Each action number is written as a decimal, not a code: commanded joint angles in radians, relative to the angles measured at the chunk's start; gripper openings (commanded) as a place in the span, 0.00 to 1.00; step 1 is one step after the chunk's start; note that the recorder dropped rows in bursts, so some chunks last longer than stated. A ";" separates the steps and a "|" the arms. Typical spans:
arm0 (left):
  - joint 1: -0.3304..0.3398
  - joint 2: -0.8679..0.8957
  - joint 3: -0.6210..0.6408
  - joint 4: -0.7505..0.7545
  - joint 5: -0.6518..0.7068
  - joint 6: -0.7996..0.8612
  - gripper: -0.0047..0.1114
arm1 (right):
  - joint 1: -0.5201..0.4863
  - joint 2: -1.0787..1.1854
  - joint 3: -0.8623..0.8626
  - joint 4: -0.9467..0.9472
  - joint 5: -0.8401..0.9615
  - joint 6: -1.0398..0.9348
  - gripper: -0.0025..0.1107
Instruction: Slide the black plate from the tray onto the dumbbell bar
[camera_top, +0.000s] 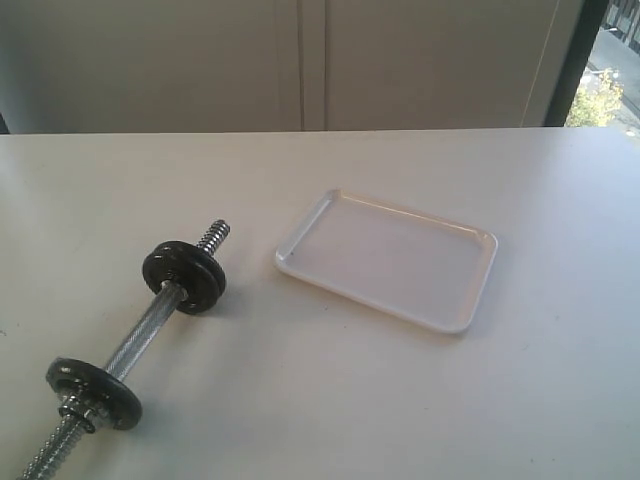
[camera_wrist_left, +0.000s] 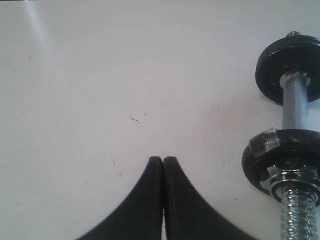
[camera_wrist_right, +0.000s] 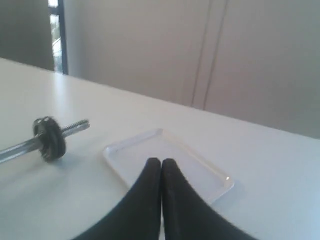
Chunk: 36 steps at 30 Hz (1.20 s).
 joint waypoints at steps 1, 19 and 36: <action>-0.006 -0.003 0.003 -0.001 -0.002 0.001 0.04 | -0.007 -0.004 0.128 -0.004 -0.253 -0.011 0.02; -0.006 -0.003 0.003 -0.001 -0.002 0.001 0.04 | -0.007 -0.004 0.385 -0.162 -0.295 -0.008 0.02; -0.006 -0.003 0.003 -0.001 -0.002 0.001 0.04 | -0.007 -0.004 0.385 -0.409 -0.315 -0.008 0.02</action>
